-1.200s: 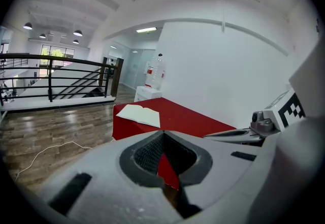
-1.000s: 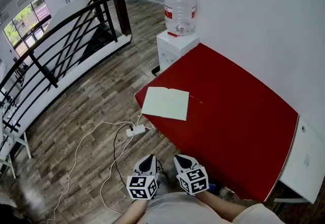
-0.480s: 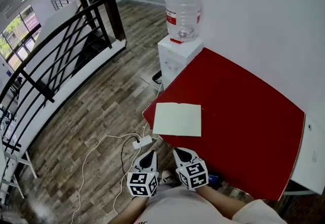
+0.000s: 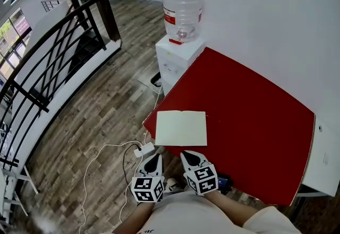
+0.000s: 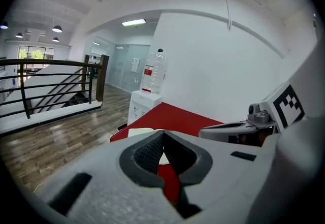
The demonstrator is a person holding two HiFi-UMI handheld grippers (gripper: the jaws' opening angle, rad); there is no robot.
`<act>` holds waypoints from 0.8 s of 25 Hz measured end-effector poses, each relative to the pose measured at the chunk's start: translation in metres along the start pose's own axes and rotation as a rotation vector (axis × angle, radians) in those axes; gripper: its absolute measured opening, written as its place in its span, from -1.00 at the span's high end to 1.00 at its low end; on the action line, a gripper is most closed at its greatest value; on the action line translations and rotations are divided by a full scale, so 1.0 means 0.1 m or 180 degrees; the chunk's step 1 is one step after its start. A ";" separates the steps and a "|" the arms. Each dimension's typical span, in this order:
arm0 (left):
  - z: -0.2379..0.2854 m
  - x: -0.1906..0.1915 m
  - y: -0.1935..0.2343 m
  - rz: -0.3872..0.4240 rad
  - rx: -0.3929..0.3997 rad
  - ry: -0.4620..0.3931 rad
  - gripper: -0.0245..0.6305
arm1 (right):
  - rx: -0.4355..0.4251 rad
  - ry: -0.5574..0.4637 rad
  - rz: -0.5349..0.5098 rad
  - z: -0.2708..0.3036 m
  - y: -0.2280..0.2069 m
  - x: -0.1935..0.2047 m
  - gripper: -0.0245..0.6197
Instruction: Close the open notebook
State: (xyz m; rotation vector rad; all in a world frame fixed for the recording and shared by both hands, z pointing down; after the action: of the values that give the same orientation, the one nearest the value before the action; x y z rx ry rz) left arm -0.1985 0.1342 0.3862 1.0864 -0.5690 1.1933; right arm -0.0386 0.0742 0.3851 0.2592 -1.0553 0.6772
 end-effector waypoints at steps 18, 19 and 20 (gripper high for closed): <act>0.38 -0.07 -0.07 -0.0039 -0.0011 0.0063 0.91 | 0.0058 0.0103 0.0054 0.12 -0.39 -0.05 0.91; 0.40 -0.06 -0.06 -0.0036 -0.0021 0.0069 0.91 | 0.0065 0.0112 0.0062 0.13 -0.40 -0.04 0.91; 0.42 -0.05 -0.05 -0.0029 -0.0034 0.0078 0.91 | 0.0071 0.0126 0.0064 0.15 -0.41 -0.03 0.91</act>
State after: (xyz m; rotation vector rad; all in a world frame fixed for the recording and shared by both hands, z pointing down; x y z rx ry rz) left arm -0.1885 0.0947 0.3972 1.0627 -0.5505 1.1929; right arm -0.0247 0.0343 0.3944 0.2536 -1.0140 0.7098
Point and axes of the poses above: the fingertips, and each gripper's own axes: z forward along the fingers, y to its left, x out of its underside, the point moved 8 cm from there along -z, backward along the fingers, and after that the axes turned 7 degrees about -z, right-handed, at the moved point
